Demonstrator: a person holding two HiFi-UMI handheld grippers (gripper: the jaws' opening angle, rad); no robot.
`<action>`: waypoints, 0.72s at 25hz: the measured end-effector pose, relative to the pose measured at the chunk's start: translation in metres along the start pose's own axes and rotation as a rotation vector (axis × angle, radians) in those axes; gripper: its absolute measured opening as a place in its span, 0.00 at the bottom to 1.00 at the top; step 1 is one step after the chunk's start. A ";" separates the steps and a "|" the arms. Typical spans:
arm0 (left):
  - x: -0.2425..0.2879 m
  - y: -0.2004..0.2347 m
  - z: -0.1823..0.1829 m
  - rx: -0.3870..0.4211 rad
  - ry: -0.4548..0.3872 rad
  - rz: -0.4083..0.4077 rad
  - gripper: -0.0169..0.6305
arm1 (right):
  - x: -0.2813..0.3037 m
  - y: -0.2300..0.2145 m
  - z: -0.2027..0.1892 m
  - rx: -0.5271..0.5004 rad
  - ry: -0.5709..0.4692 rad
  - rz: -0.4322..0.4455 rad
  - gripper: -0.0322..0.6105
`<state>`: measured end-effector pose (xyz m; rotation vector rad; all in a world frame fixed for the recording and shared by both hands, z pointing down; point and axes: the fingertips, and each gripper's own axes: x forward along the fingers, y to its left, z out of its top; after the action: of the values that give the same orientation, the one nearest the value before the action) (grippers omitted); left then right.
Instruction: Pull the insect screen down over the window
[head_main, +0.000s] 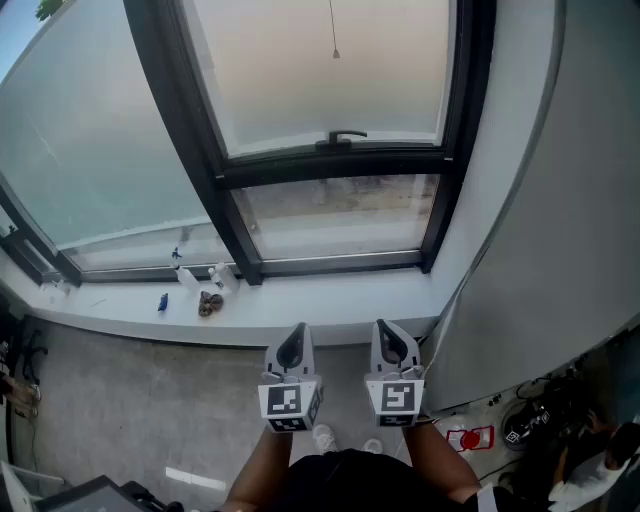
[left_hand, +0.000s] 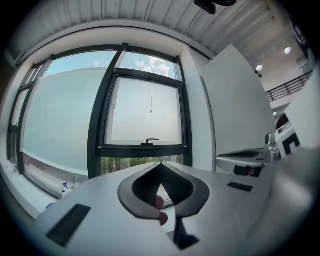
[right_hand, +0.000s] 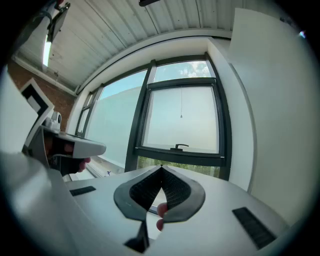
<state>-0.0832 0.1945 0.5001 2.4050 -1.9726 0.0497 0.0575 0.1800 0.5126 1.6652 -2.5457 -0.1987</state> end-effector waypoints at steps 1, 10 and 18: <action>0.000 0.000 0.001 0.006 -0.002 -0.004 0.03 | 0.001 0.000 -0.001 0.002 0.000 -0.002 0.05; 0.001 -0.003 -0.009 0.045 -0.007 -0.028 0.03 | 0.000 0.005 0.000 -0.001 -0.017 0.004 0.05; 0.000 0.005 -0.013 0.035 -0.003 -0.008 0.03 | 0.000 0.001 0.005 0.080 -0.009 -0.016 0.05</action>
<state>-0.0882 0.1941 0.5134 2.4353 -1.9800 0.0813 0.0551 0.1805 0.5076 1.7164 -2.5804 -0.1066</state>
